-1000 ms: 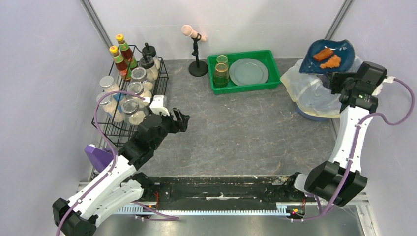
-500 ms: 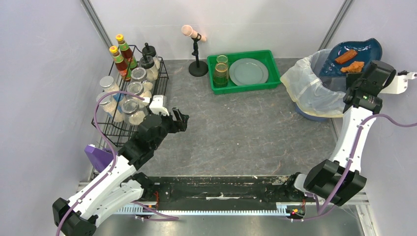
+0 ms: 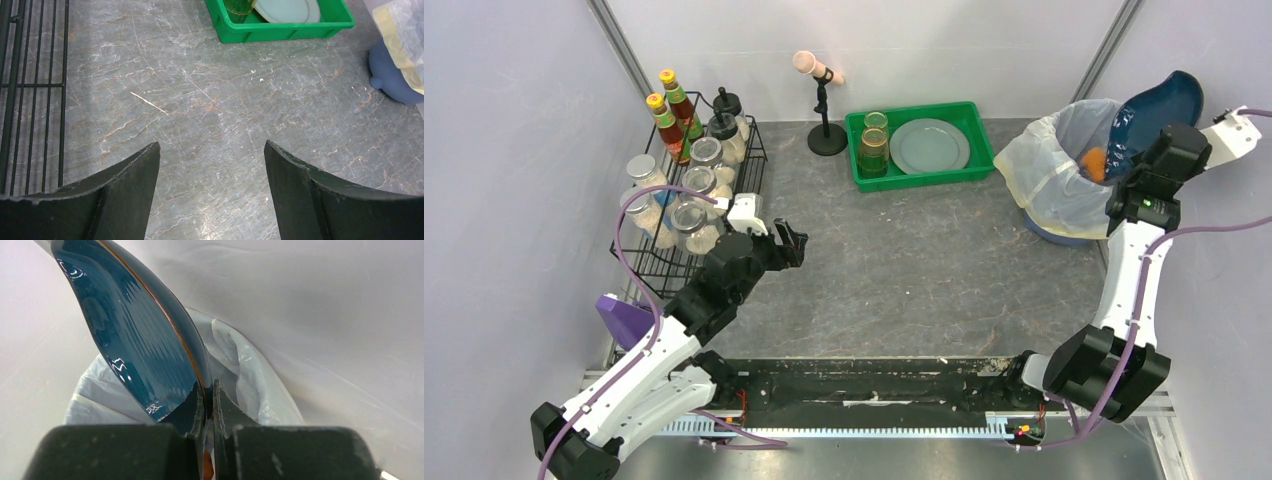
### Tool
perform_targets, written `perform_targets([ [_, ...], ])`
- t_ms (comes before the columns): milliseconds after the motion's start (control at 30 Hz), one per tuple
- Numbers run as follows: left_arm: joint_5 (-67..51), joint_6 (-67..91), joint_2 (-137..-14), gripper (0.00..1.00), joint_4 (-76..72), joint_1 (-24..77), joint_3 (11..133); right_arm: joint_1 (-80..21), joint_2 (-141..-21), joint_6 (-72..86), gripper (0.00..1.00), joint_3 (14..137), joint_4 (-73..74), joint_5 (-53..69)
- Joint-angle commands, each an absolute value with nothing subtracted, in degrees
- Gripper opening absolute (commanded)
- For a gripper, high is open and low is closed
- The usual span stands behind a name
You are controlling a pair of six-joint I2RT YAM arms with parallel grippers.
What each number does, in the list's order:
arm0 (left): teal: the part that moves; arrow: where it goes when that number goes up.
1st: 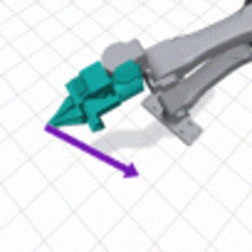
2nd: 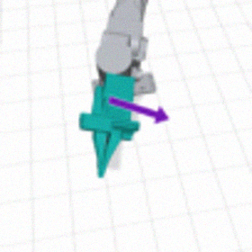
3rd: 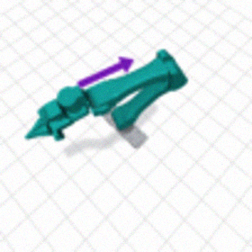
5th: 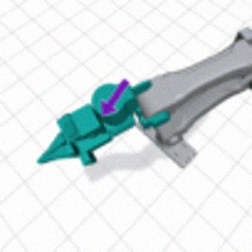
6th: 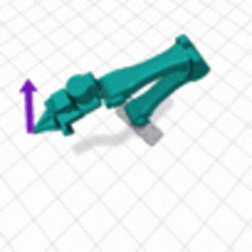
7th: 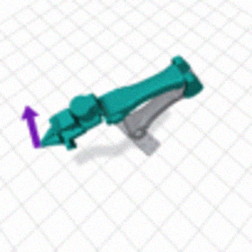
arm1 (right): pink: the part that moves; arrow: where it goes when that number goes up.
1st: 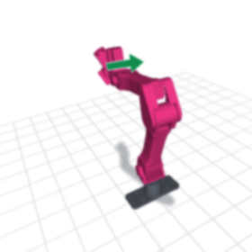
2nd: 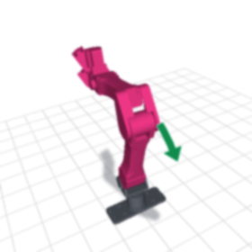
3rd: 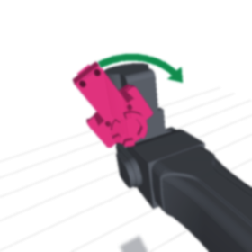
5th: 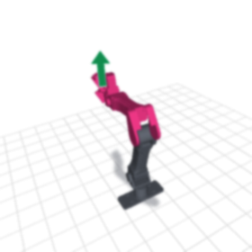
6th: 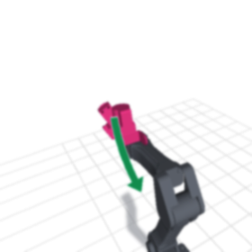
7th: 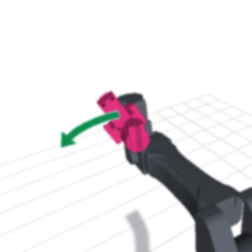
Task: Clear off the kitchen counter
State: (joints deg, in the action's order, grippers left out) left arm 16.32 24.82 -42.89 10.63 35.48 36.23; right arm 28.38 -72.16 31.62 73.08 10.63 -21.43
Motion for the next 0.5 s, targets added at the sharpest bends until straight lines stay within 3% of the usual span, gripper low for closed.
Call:
perform_targets([
  [0, 17.05, 26.76, -42.37, 0.82, 9.44, 35.60, 36.16, 25.64, -69.88, 21.17, 0.00, 74.14, -8.42, -26.20],
  [233, 17.05, 27.05, -42.20, 0.82, 9.30, 35.60, 36.09, 24.88, -67.76, 17.20, 0.00, 74.54, -11.39, -32.34],
  [467, 16.70, 27.18, -42.36, 0.82, 8.96, 35.60, 36.10, 21.91, -66.32, 22.98, 0.00, 79.71, -5.72, -29.00],
])
